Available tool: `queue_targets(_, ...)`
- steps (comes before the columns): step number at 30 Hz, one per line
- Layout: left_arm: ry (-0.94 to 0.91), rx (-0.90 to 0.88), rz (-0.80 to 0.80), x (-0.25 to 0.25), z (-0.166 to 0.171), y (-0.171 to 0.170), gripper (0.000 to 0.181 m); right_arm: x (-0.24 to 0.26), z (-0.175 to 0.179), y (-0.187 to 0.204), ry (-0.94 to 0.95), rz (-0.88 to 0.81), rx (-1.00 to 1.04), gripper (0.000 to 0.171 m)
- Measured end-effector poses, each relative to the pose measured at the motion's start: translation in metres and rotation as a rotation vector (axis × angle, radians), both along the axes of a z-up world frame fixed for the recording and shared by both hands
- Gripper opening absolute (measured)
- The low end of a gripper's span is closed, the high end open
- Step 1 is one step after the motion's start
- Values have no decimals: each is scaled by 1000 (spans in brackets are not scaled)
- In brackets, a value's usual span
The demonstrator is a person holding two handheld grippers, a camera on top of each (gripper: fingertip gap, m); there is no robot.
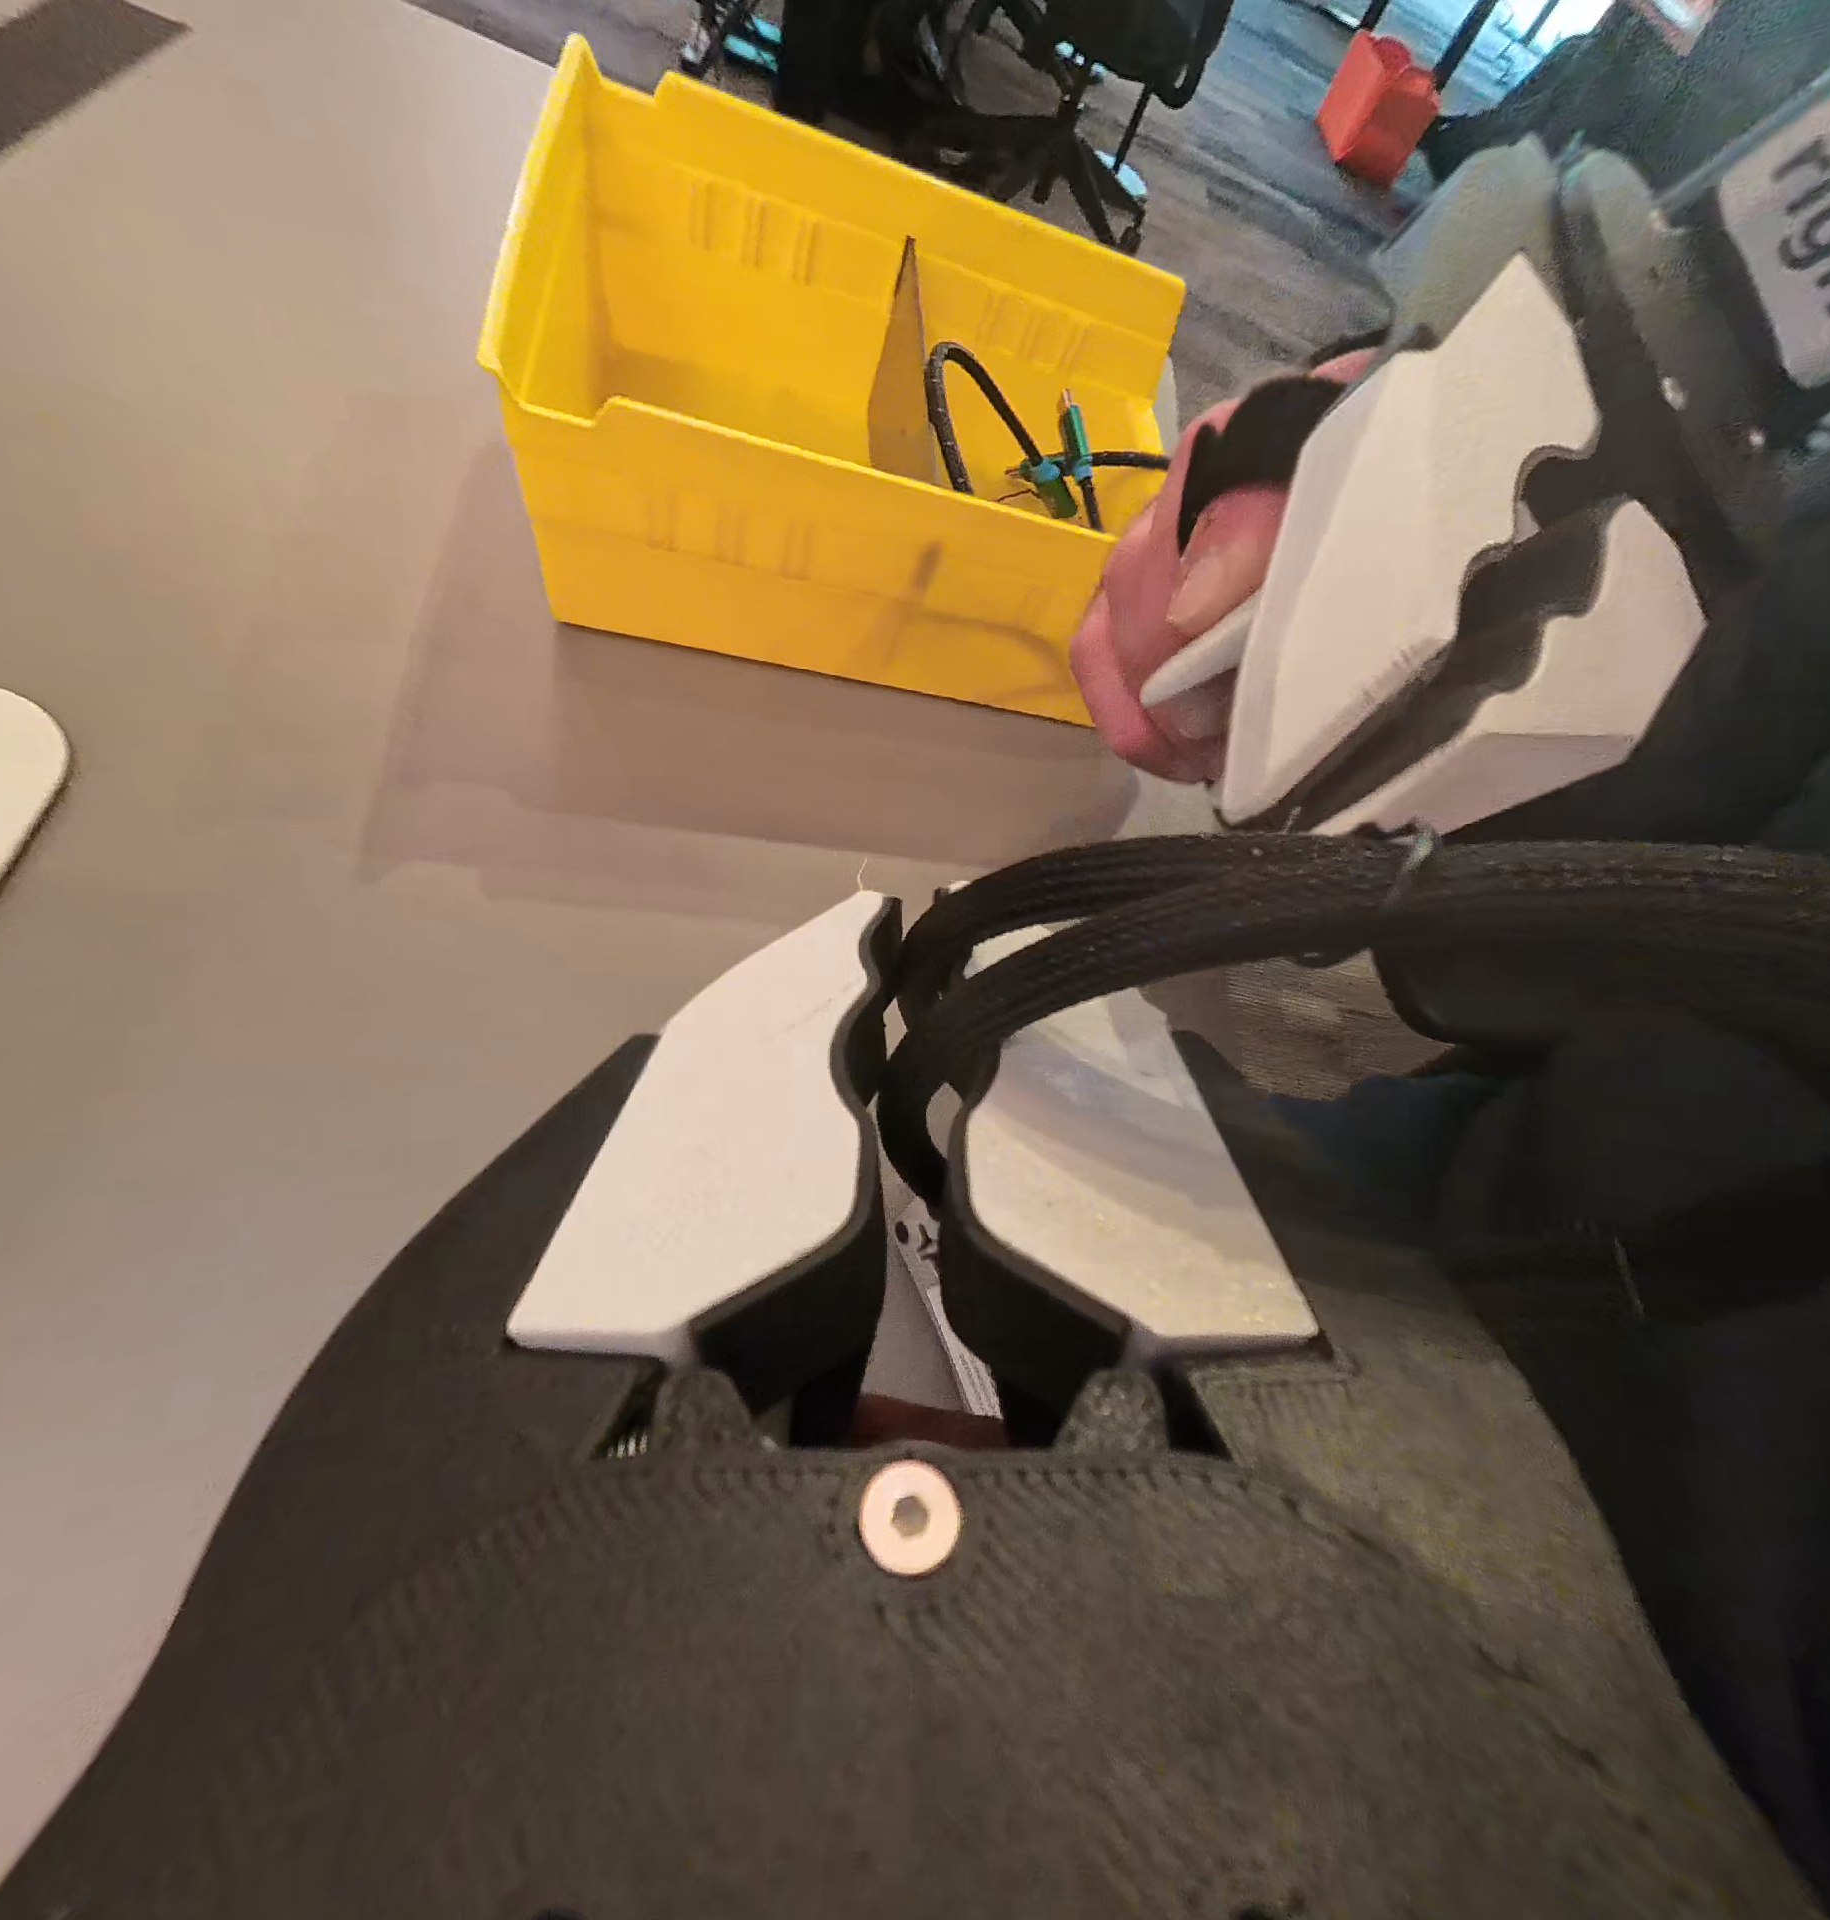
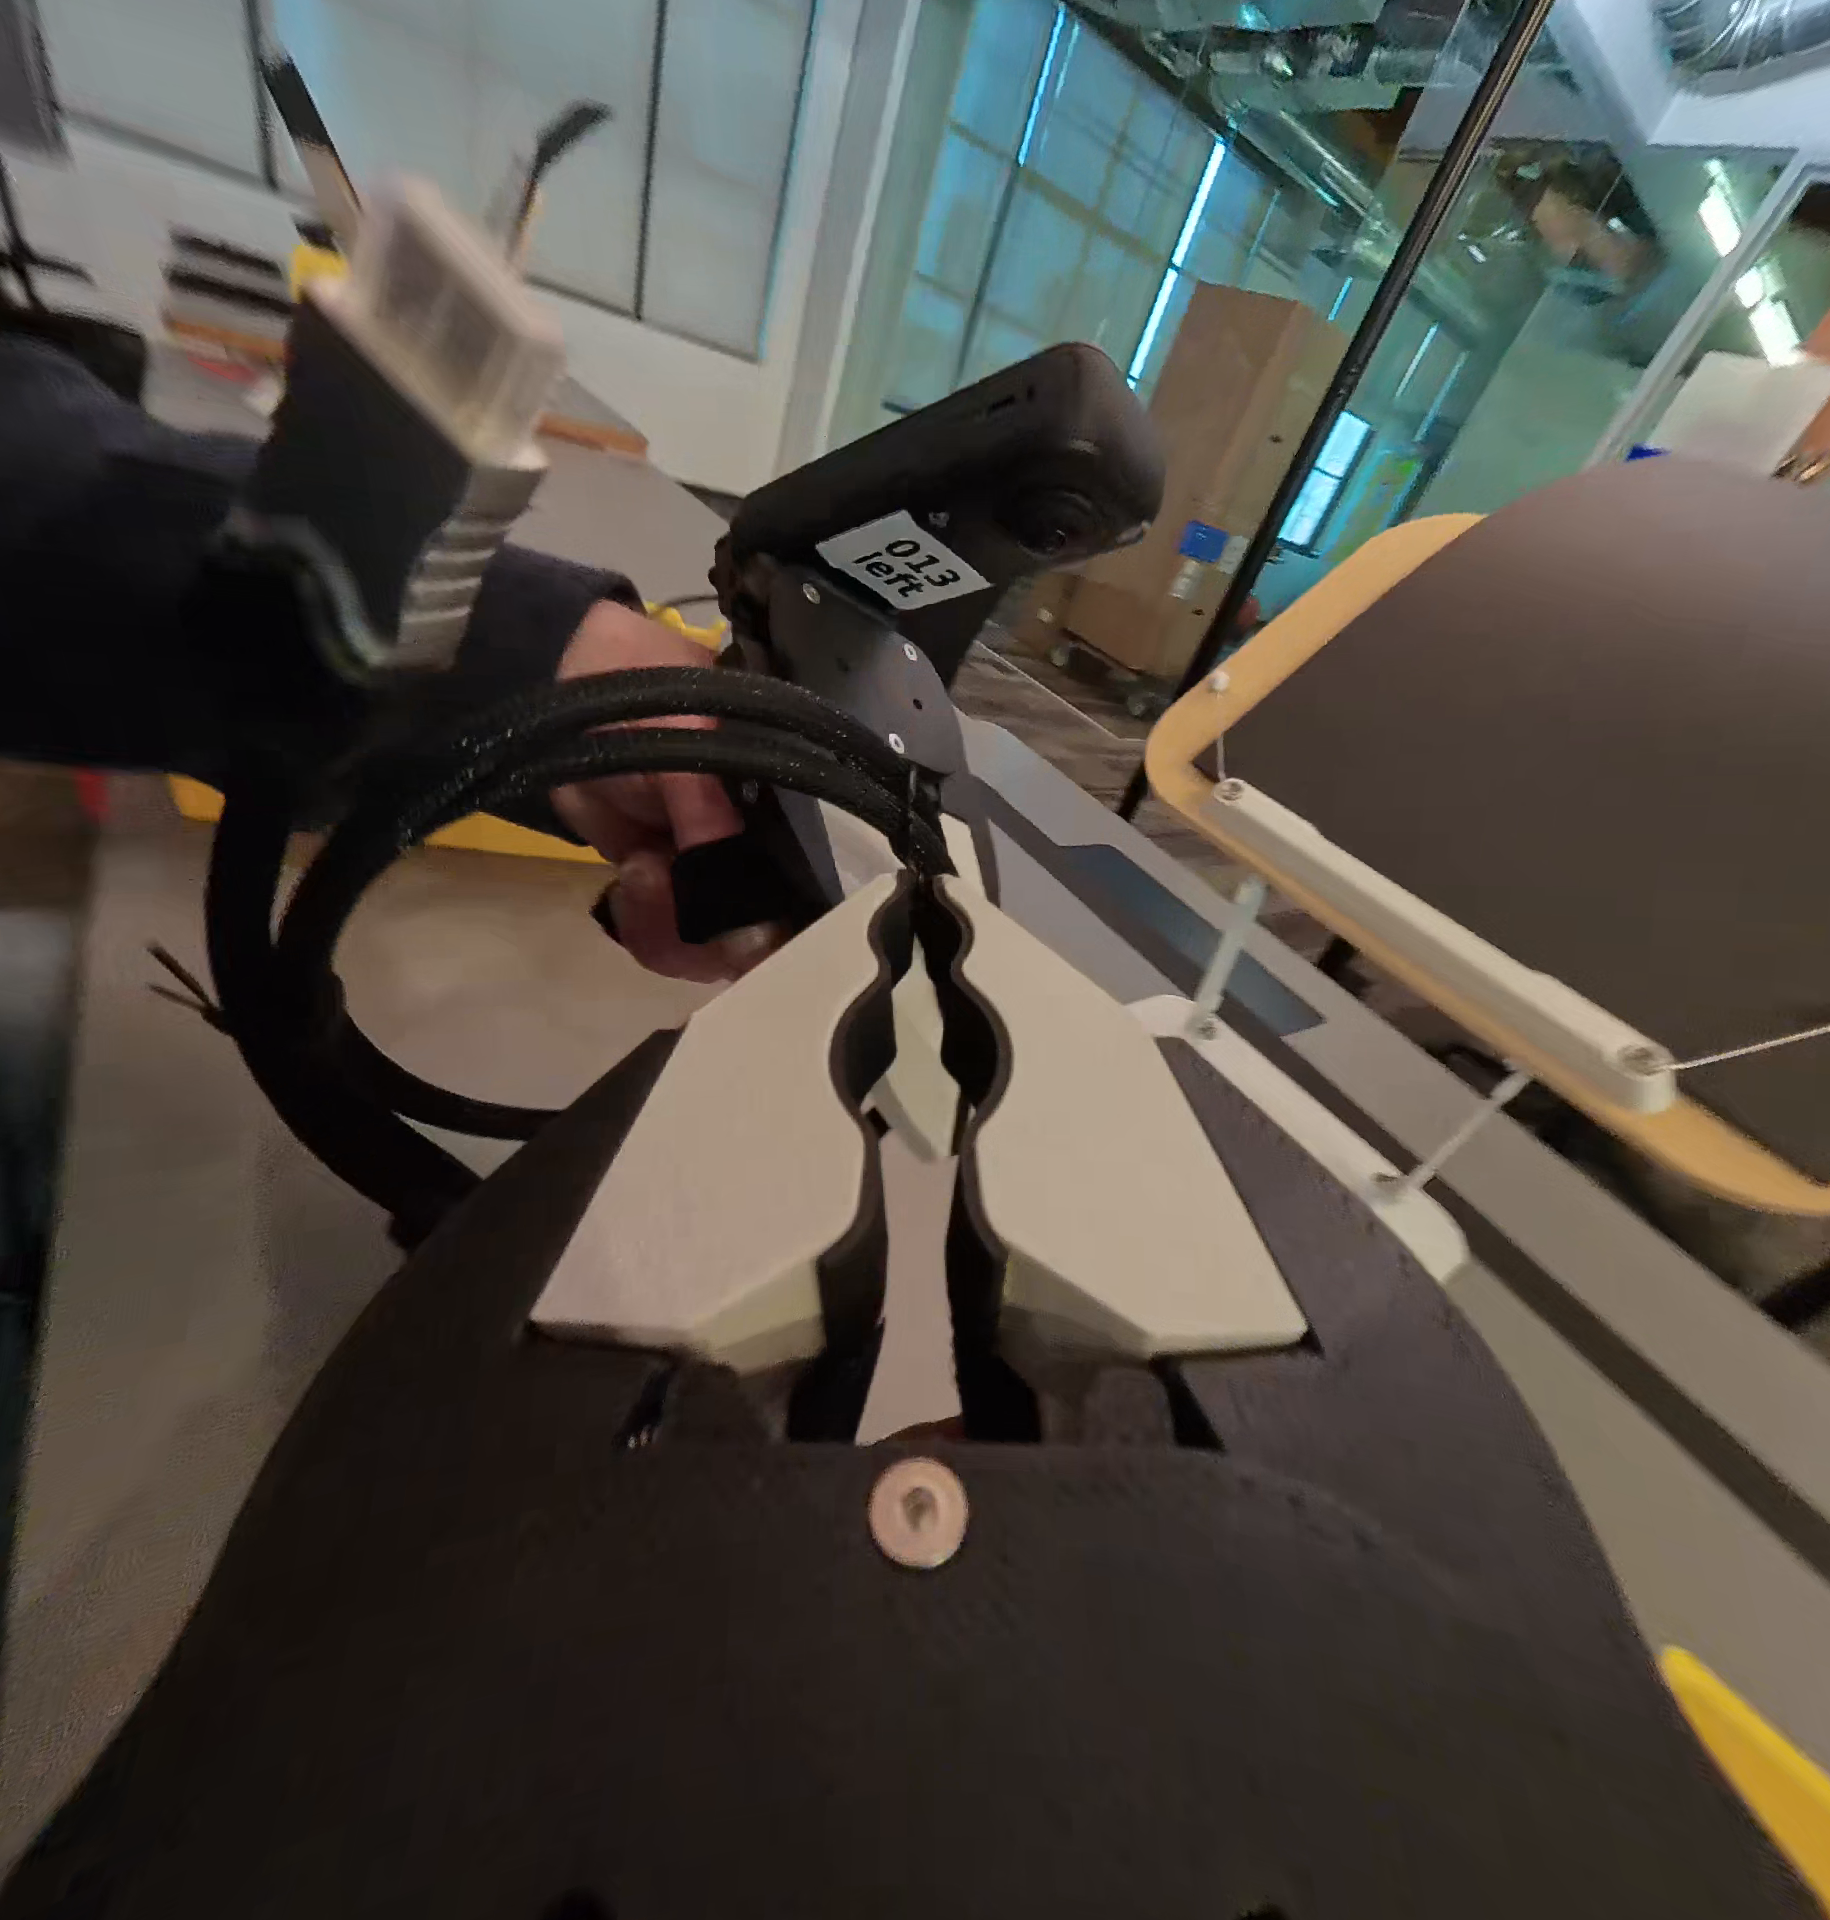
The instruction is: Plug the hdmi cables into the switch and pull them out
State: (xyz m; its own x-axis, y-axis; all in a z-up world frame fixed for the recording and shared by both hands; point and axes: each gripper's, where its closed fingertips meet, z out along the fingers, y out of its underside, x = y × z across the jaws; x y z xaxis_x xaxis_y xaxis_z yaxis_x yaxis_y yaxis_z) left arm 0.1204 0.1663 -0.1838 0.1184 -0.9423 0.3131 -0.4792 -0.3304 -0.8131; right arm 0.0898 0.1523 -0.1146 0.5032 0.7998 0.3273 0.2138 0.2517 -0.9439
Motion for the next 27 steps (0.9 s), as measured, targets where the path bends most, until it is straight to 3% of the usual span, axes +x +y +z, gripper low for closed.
queue_targets(5,-43,-84,-24,1,-2,-6,5,-1,-1,4,-74,-47,63,0)
queue_targets(19,-186,-195,-25,-3,-7,-14,13,6,-9,21,-35,-92,-43,0)
queue_targets(27,-152,-116,58,-10,-26,-2,16,2,-27,31,-6,-75,-131,0)
